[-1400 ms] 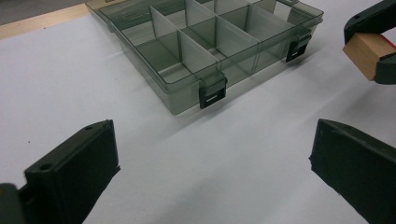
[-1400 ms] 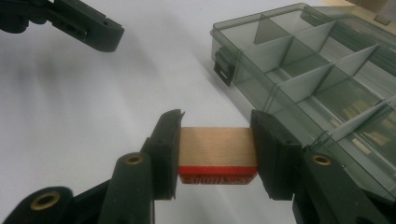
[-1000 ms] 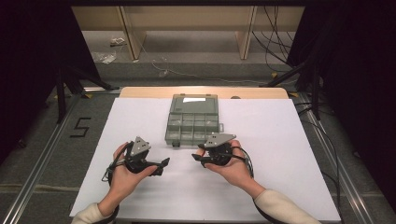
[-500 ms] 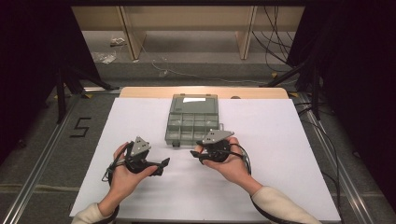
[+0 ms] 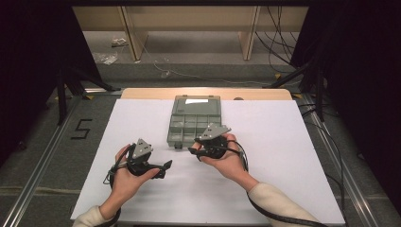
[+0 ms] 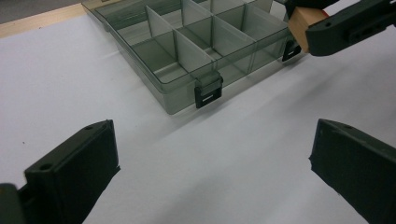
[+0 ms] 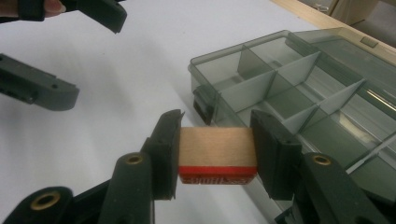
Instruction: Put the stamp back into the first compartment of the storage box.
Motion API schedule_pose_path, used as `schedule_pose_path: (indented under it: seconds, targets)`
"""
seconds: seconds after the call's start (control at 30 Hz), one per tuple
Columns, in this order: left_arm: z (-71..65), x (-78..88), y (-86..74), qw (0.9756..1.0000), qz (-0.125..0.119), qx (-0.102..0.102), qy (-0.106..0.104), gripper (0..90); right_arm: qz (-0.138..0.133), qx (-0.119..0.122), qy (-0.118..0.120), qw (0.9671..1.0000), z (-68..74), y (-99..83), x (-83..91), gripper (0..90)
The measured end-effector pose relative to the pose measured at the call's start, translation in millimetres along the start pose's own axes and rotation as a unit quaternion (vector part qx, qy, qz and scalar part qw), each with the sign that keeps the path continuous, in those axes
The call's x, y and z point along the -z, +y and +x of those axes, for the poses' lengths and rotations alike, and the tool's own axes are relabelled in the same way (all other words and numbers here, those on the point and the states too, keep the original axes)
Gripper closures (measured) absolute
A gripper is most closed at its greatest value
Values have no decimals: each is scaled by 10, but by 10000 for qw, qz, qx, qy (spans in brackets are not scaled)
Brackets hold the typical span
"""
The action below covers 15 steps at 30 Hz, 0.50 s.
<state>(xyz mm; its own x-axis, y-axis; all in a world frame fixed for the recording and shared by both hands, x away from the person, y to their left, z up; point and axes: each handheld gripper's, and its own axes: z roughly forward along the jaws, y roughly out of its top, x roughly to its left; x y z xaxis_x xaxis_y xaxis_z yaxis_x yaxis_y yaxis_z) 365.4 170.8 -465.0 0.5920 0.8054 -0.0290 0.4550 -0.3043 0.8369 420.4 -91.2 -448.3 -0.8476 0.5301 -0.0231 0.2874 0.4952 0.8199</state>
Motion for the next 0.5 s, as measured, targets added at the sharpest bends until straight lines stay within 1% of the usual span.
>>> schedule_pose_path:
  seconds: [0.2,0.5]
  targets:
    - [-4,3,0,10000,-3,3,-13,3,-32,-53,-40,10000,-51,71,-68,559]
    - [-5,6,-2,10000,-4,8,-23,4,-14,-154,-76,9999,-103,189,-229,559]
